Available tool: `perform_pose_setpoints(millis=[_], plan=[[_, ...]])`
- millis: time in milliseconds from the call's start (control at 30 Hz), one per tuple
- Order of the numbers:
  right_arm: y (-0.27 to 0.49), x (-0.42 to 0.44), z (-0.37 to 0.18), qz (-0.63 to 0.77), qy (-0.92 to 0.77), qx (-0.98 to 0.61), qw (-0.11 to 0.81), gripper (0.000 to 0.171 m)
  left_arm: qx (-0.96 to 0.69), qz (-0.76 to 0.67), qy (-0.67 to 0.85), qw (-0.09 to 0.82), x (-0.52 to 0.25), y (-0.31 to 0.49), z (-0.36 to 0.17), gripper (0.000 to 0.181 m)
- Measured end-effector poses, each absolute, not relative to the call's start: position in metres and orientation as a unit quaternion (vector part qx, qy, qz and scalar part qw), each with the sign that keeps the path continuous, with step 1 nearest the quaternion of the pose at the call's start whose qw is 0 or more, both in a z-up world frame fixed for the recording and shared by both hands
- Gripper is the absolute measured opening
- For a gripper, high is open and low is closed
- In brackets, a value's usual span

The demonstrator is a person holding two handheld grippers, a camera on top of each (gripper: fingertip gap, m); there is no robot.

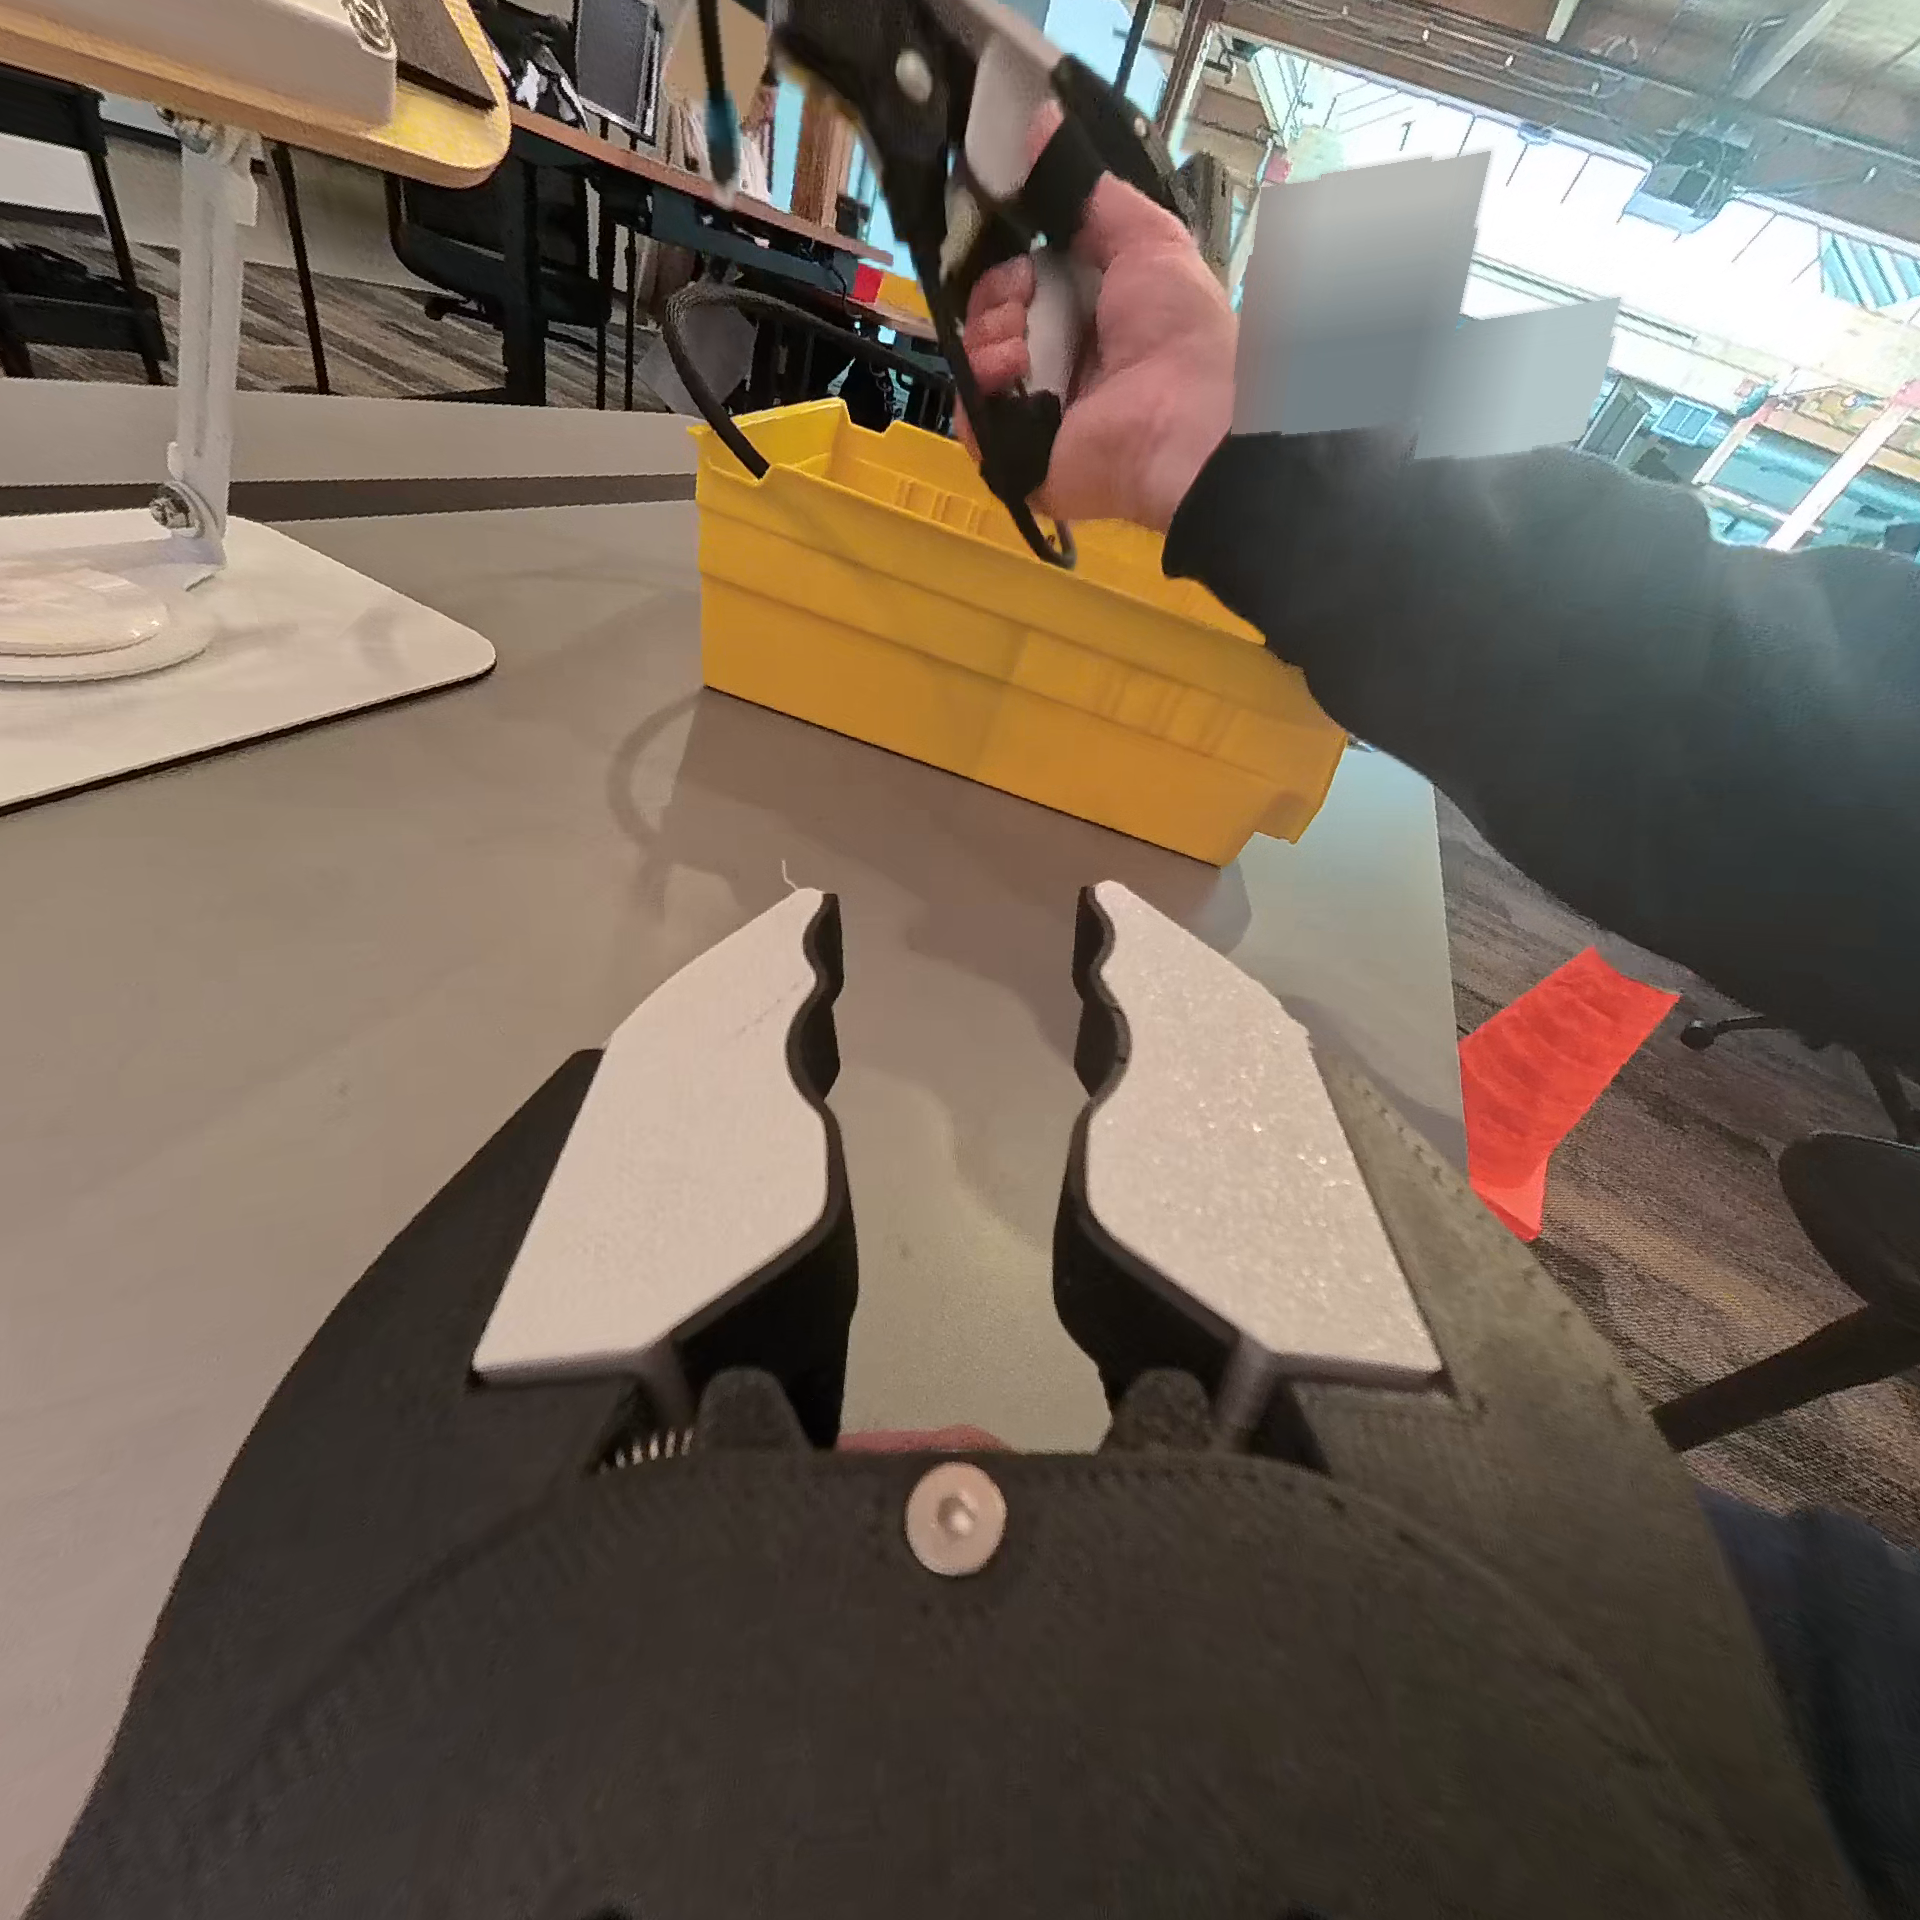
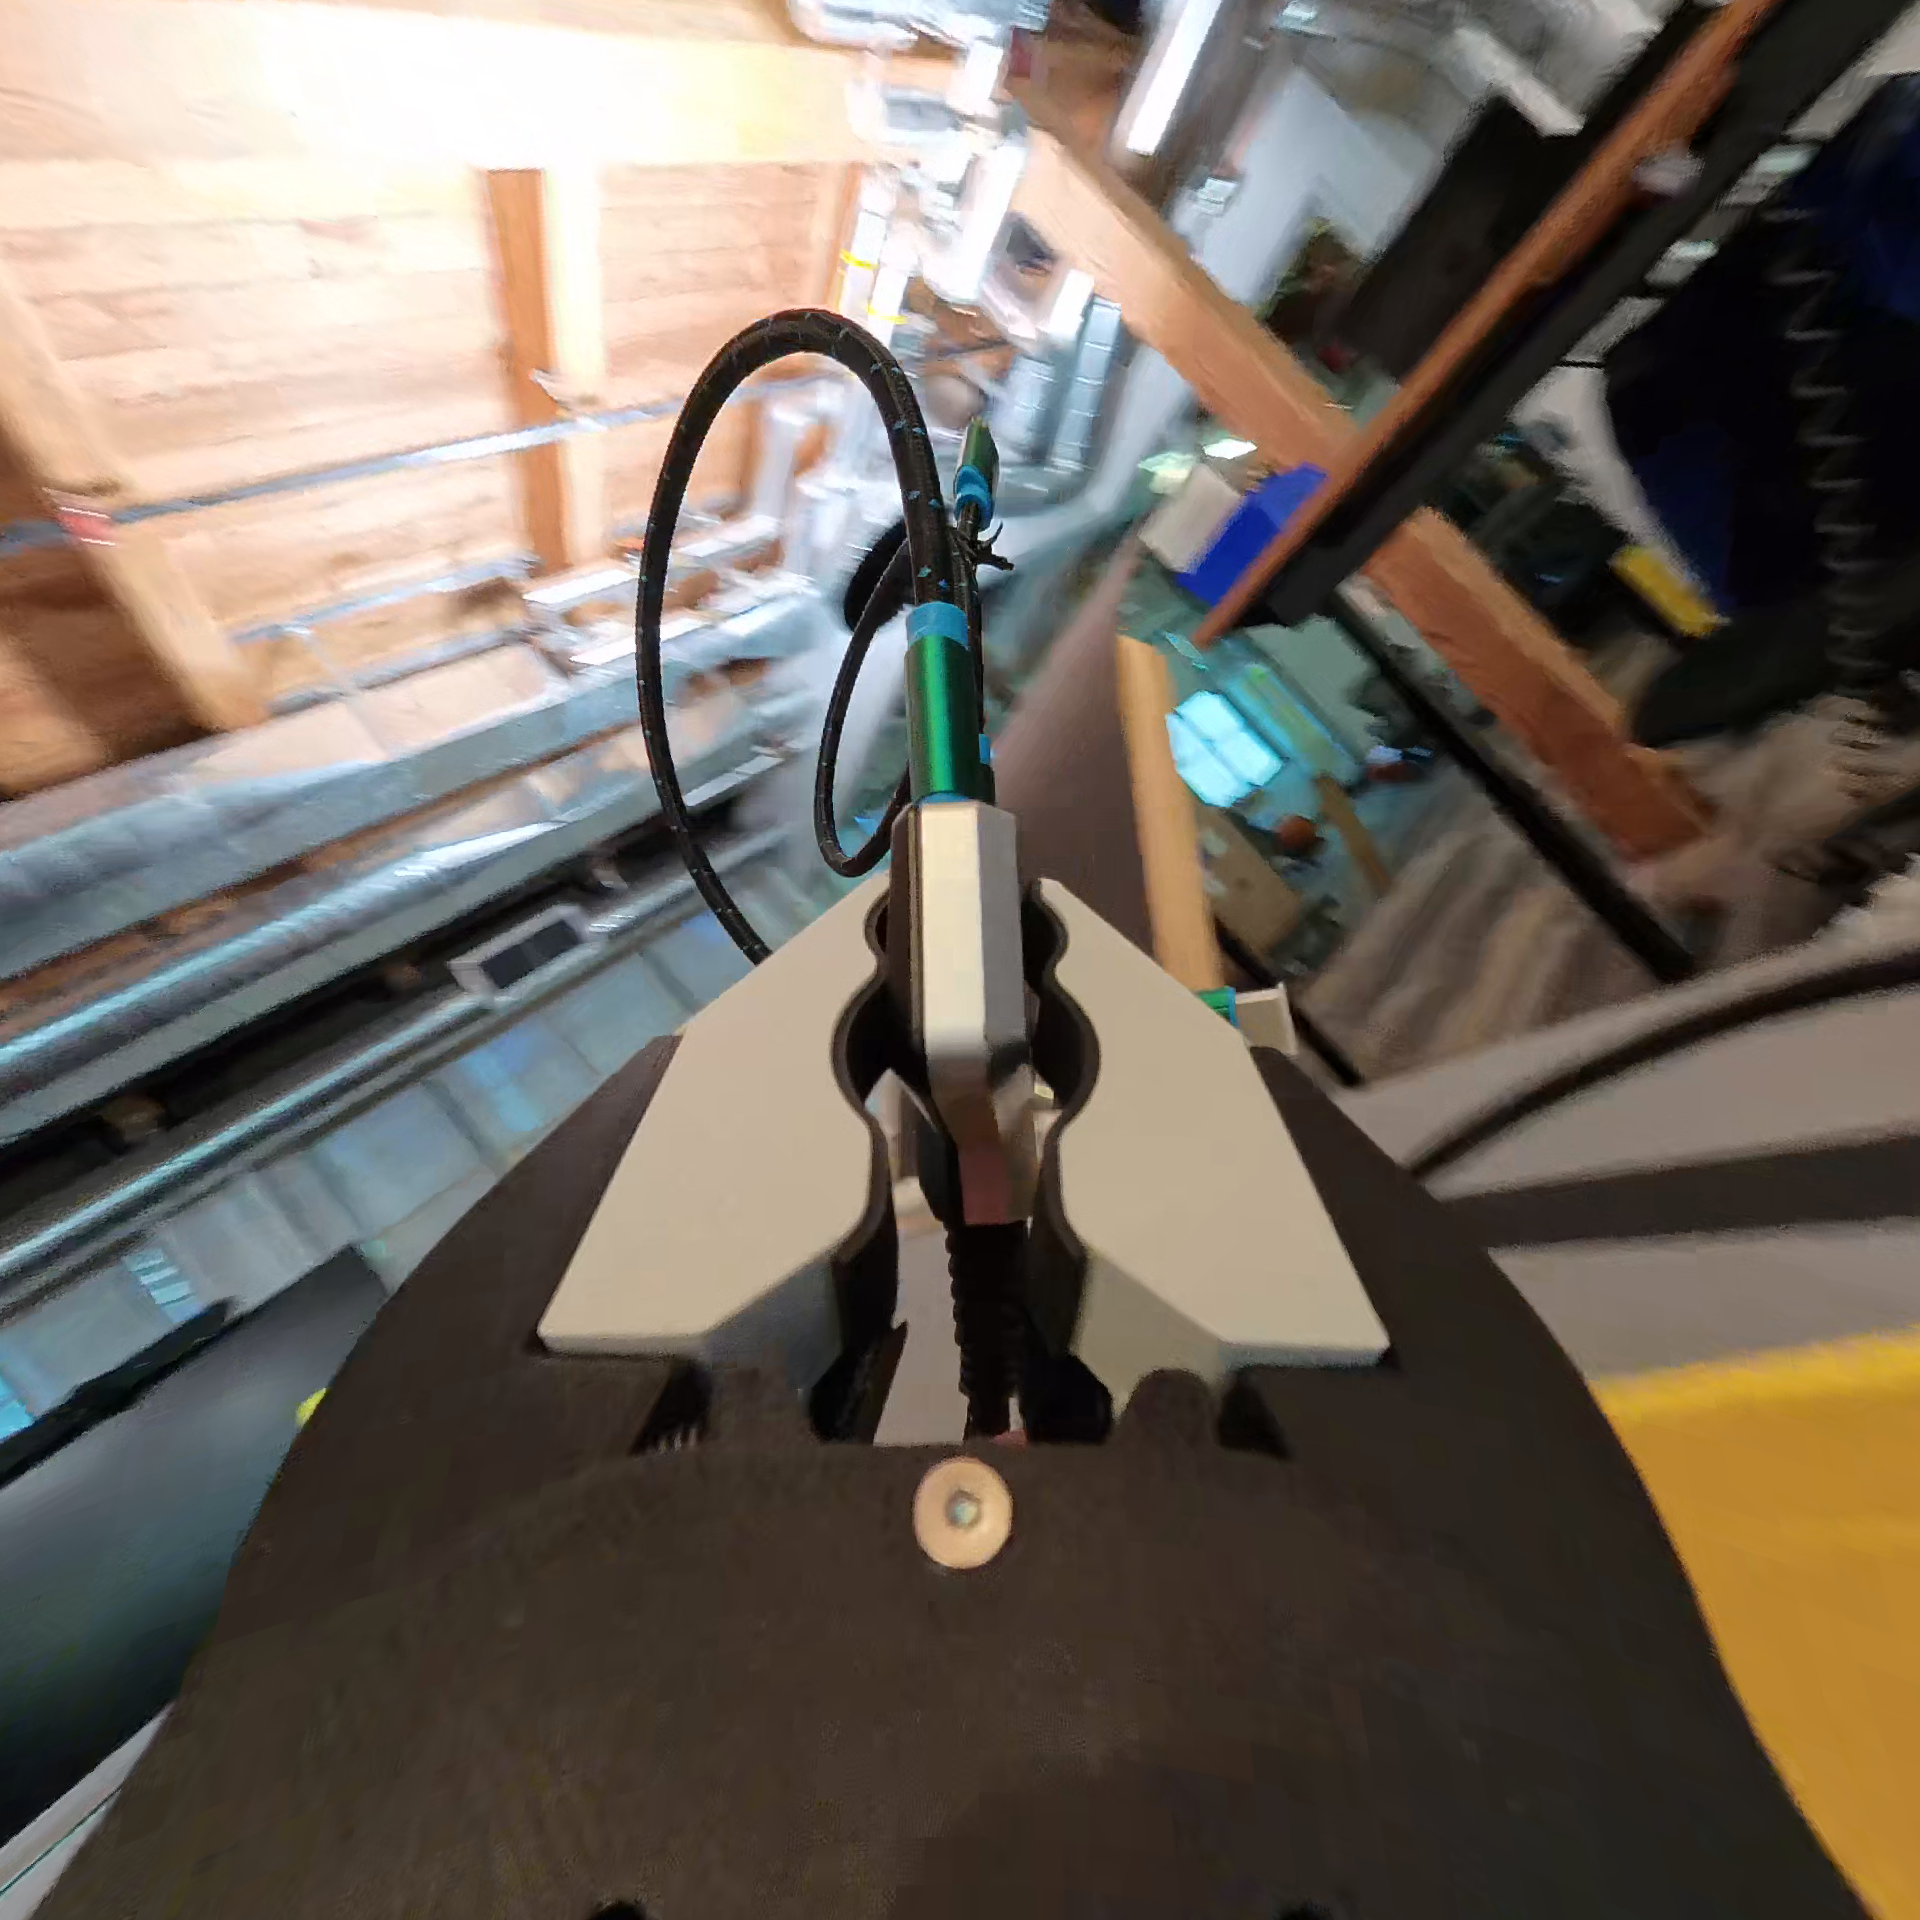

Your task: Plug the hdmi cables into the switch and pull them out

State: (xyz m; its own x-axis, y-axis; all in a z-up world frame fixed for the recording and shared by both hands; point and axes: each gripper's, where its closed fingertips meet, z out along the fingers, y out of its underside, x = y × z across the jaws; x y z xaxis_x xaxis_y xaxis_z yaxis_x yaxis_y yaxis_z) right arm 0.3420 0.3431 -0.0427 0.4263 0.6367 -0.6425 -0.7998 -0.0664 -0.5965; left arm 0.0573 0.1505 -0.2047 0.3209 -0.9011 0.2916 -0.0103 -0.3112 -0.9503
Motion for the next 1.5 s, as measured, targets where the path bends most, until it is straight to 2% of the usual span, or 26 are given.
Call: perform_pose_setpoints(millis=[167, 300, 467, 667, 933, 1333, 1500], plan=[[0.344, 0.316, 0.001, 0.636, -0.002, -0.396, 0.662, 0.019, -0.663, -0.465, 0.348, 0.472, 0.058, 0.151, -0.206, 0.042], [0.368, 0.293, -0.038, 0.673, 0.018, -0.436, 0.598, 0.019, -0.664, -0.466, 0.346, 0.472, 0.058, 0.151, -0.206, 0.042], [0.372, 0.270, -0.096, 0.635, 0.012, -0.574, 0.518, 0.018, -0.663, -0.467, 0.350, 0.470, 0.059, 0.150, -0.206, 0.043], [0.364, 0.264, -0.115, 0.605, -0.029, -0.645, 0.466, 0.019, -0.660, -0.468, 0.349, 0.472, 0.058, 0.150, -0.206, 0.043], [0.340, 0.273, -0.148, 0.493, -0.153, -0.766, 0.384, 0.019, -0.661, -0.467, 0.353, 0.470, 0.059, 0.149, -0.206, 0.043], [0.310, 0.292, -0.159, 0.346, -0.279, -0.830, 0.338, 0.019, -0.660, -0.469, 0.350, 0.471, 0.058, 0.149, -0.206, 0.043], [0.305, 0.308, -0.157, 0.353, -0.231, -0.833, 0.358, 0.019, -0.659, -0.471, 0.349, 0.471, 0.058, 0.149, -0.205, 0.044]])
